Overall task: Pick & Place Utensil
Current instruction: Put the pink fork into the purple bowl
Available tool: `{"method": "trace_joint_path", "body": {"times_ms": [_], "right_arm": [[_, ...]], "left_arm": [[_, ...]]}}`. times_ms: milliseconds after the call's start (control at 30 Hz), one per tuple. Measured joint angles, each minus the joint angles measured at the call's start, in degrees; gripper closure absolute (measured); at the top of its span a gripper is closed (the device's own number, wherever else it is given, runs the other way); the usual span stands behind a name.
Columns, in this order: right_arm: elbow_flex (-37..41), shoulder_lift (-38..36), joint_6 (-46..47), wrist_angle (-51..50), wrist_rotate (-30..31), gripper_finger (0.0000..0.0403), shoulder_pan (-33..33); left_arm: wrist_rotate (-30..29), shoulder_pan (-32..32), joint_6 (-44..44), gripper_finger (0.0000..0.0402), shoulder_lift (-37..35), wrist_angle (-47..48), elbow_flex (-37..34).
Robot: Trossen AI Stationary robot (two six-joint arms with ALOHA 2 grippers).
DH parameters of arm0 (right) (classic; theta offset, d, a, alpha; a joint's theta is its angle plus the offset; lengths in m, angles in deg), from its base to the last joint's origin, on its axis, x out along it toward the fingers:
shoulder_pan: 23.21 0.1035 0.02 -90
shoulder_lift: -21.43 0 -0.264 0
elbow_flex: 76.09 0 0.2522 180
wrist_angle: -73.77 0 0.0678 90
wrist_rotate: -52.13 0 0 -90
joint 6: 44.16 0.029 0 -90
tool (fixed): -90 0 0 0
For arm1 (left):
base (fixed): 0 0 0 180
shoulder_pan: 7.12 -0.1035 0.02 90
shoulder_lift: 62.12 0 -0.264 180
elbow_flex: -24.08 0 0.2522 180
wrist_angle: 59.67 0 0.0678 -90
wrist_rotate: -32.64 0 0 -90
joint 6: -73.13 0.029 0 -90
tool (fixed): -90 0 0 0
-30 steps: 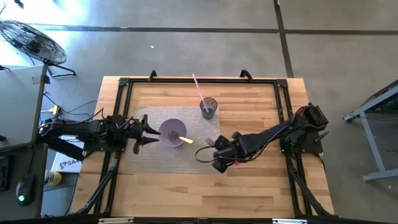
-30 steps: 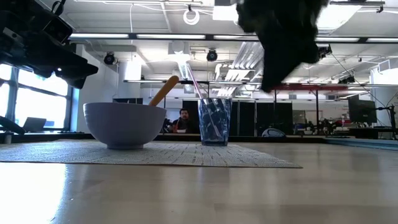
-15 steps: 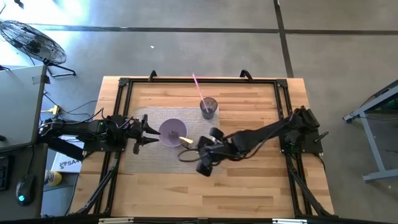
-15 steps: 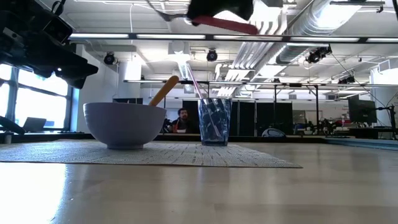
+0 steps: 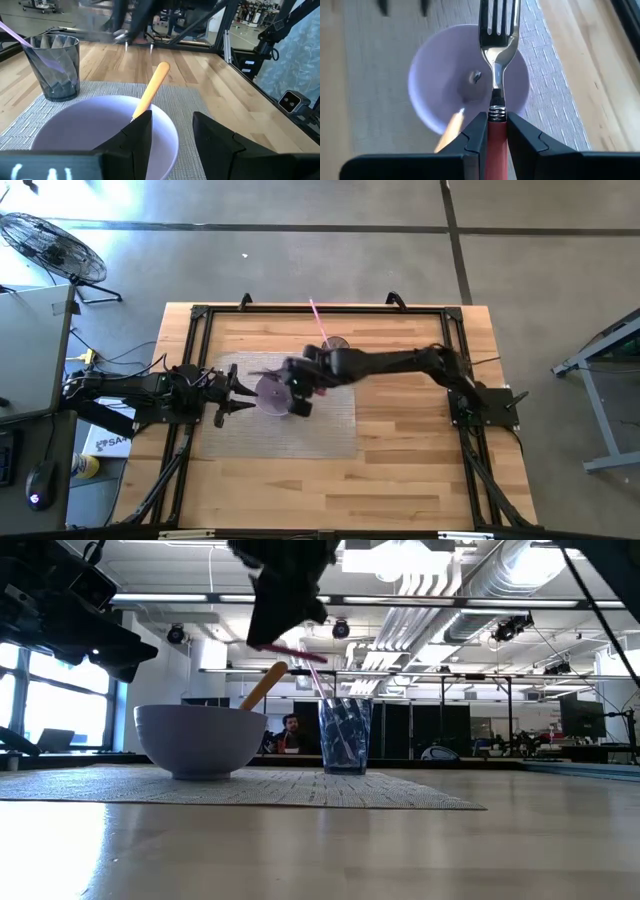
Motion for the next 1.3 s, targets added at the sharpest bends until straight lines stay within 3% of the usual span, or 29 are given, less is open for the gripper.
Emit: {"method": "trace_joint_path", "body": {"times_ms": [233, 633, 1300], "right_arm": [[-2.6, 5.9, -4.2, 0.1, -5.9, 0.0347, -2.9], [-0.4, 8.8, -4.3, 6.8, -9.3, 0.0347, -3.9], [-0.4, 9.2, -3.8, 9.6, -9.6, 0.0347, -5.1]], "left_arm": [[0.0, 0.0, 0.0, 0.0262, 0.0, 0.0, 0.0], [0.0, 0.0, 0.0, 0.0262, 0.0, 0.0, 0.0], [0.0, 0.0, 0.0, 0.0262, 0.0, 0.0, 0.0]]}}
